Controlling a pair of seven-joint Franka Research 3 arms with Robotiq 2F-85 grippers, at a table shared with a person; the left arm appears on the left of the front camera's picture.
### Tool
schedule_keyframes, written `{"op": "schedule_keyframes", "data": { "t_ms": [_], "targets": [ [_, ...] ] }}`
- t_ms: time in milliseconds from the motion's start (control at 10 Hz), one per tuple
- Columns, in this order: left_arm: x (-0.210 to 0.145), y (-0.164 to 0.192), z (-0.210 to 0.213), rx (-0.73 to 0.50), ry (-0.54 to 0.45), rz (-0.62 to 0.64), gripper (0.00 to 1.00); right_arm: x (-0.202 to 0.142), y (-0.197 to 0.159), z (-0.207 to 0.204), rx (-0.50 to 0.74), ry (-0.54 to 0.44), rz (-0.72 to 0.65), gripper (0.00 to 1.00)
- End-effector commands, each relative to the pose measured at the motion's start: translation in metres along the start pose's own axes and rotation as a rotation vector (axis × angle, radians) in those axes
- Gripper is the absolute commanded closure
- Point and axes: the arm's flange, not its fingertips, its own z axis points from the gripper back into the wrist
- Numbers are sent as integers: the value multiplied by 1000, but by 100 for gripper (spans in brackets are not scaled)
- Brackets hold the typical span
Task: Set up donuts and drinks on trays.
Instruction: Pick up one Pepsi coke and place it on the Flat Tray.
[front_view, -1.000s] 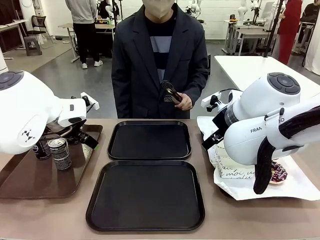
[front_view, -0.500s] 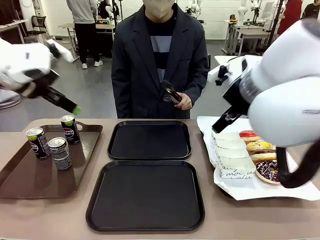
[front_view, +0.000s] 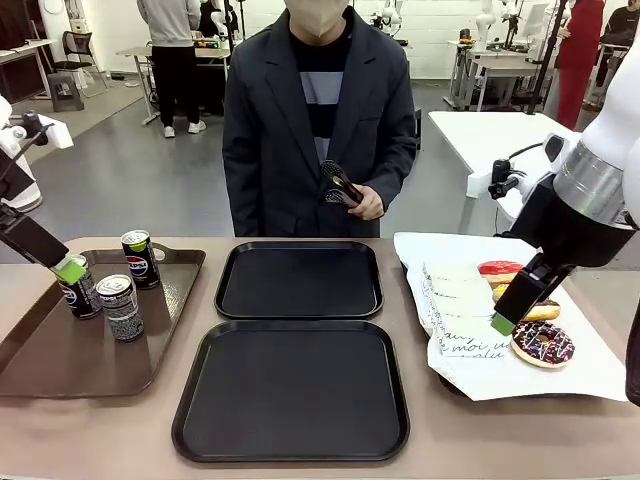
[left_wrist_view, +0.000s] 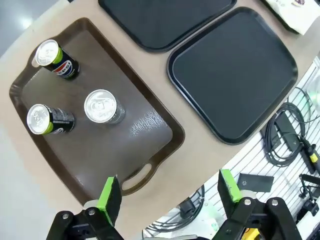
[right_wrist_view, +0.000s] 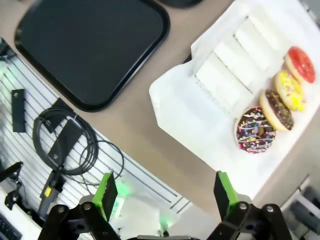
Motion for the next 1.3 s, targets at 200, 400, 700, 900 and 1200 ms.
{"op": "schedule_keyframes", "data": {
  "t_ms": [200, 400, 700, 900, 1200],
  "targets": [
    [1, -4, 3, 1, -9, -3, 0, 1, 3, 2, -10, -7, 7, 0],
    [2, 59, -2, -370, -177, 500, 0, -29, -81, -27, 490, -201, -441, 0],
    [-23, 115, 1, -530, -278, 840, 0, -106, -159, -50, 777, -370, -844, 0],
    [-51, 142, 16, -561, -302, 937, 0, -163, -185, -37, 873, -512, -952, 0],
    [-100, 181, 46, -613, -335, 1036, 0, -229, -202, -6, 913, -628, -1000, 0]
  ]
}}
